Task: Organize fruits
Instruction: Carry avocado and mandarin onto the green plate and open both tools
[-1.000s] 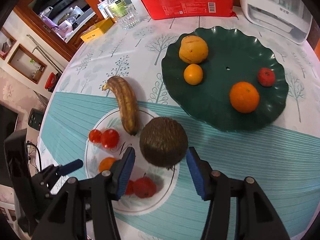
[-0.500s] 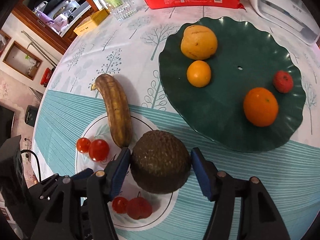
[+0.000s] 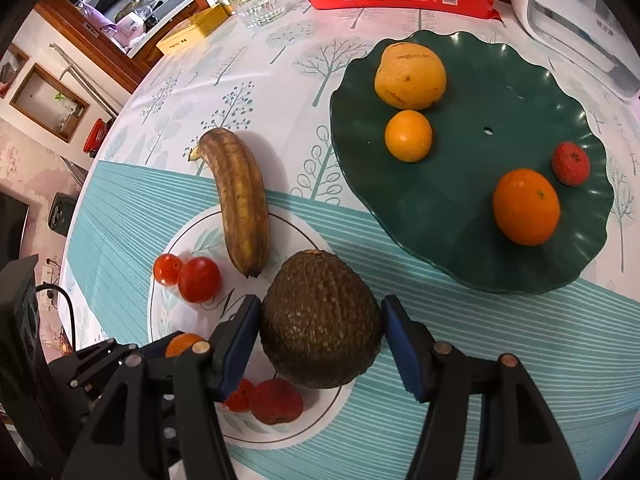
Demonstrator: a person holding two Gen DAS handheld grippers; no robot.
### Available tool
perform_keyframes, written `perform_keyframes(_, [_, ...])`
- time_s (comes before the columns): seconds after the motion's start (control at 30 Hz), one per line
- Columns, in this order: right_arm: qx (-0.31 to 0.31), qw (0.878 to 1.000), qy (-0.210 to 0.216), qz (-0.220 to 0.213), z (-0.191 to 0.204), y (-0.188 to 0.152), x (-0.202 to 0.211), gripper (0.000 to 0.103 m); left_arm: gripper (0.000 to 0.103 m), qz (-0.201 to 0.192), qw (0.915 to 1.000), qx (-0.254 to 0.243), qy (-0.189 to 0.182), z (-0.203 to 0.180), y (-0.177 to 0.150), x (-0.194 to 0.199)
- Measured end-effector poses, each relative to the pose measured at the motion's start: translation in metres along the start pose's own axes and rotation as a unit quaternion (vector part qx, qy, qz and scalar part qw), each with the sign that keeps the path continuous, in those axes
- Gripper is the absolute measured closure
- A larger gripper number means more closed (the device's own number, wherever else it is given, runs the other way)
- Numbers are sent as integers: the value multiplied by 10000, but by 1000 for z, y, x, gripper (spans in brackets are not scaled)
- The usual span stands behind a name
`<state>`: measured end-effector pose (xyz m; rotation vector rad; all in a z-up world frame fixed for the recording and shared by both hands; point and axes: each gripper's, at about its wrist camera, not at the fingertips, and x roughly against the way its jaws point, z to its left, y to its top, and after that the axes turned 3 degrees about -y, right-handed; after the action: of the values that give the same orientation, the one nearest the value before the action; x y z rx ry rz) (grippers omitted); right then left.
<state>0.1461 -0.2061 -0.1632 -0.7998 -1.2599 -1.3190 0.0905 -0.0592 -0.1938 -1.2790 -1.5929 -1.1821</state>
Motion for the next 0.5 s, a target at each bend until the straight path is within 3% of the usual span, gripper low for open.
perform_keyframes(0.5, [154, 9999, -8, -71, 14, -26, 26, 42, 65, -190, 9997, -18, 148, -2, -8, 38])
